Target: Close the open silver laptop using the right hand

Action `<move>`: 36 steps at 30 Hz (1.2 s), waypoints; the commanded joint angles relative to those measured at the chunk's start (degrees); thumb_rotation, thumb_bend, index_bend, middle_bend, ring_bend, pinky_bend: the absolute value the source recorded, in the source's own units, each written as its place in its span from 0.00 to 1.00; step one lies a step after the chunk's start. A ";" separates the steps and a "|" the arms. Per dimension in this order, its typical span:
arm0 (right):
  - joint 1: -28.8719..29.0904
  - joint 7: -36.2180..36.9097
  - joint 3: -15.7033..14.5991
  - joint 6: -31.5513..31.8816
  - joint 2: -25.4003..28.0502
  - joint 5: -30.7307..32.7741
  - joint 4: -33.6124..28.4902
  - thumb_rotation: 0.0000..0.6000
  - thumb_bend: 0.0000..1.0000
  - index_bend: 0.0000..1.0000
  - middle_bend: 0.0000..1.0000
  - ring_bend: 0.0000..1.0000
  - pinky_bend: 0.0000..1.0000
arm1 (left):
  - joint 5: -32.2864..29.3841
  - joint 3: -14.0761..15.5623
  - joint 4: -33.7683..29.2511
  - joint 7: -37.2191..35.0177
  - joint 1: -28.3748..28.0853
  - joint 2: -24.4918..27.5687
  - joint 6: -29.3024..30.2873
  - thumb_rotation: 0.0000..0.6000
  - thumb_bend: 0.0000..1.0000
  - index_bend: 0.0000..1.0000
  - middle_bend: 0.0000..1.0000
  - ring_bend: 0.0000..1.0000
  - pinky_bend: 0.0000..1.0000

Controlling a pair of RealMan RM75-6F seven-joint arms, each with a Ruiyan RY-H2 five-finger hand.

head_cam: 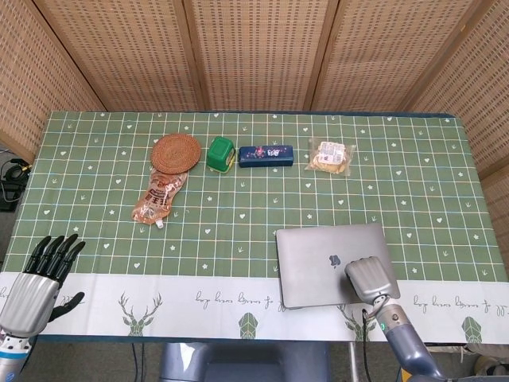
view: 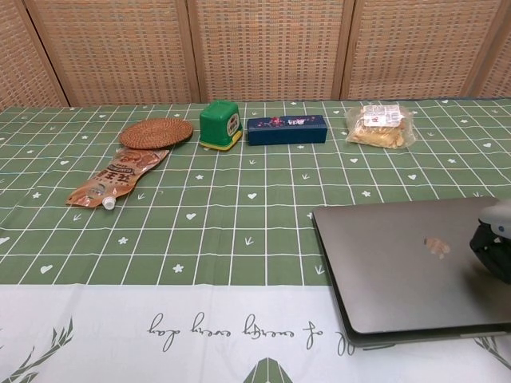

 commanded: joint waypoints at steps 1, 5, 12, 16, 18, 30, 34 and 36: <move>-0.07 0.00 -0.10 0.05 -0.26 -0.24 0.34 1.00 1.00 0.68 0.57 0.50 0.52 | 0.01 0.01 0.00 0.06 -0.01 -0.02 -0.03 1.00 0.17 0.00 0.00 0.00 0.00; -0.20 0.36 -0.12 -0.17 -0.59 -0.11 0.67 1.00 1.00 0.68 0.56 0.49 0.51 | 0.02 0.03 0.01 0.21 0.00 -0.09 -0.08 1.00 0.17 0.00 0.00 0.00 0.00; -0.51 0.37 -0.52 0.01 -1.10 -0.73 0.93 1.00 1.00 0.67 0.56 0.49 0.51 | 0.24 0.05 0.03 0.14 0.18 0.00 0.41 1.00 0.17 0.00 0.00 0.00 0.00; -0.79 0.46 -0.66 0.47 -0.86 -1.39 0.46 1.00 1.00 0.67 0.55 0.48 0.50 | 0.43 0.07 0.02 0.12 0.24 0.05 0.63 1.00 0.17 0.00 0.00 0.00 0.00; -1.05 1.09 -0.53 0.85 -0.51 -2.25 0.12 1.00 1.00 0.65 0.54 0.47 0.48 | 0.47 0.04 -0.02 0.09 0.31 0.09 0.84 1.00 0.17 0.00 0.00 0.00 0.00; -8.24 24.06 0.10 11.34 3.50 -30.72 7.26 1.00 0.42 0.22 0.06 0.03 0.10 | -1.29 -0.91 0.67 -0.35 0.24 -0.44 0.50 1.00 0.17 0.00 0.00 0.00 0.00; -10.88 30.47 0.06 15.93 3.11 -36.43 12.49 1.00 0.27 0.09 0.00 0.00 0.08 | -1.99 -1.28 1.02 -0.35 0.16 -0.85 0.25 1.00 0.17 0.00 0.00 0.00 0.00; -12.56 34.39 0.00 18.42 2.63 -38.78 15.94 1.00 0.23 0.03 0.00 0.00 0.05 | -2.45 -1.53 1.24 -0.33 0.15 -1.10 0.21 1.00 0.18 0.00 0.00 0.00 0.00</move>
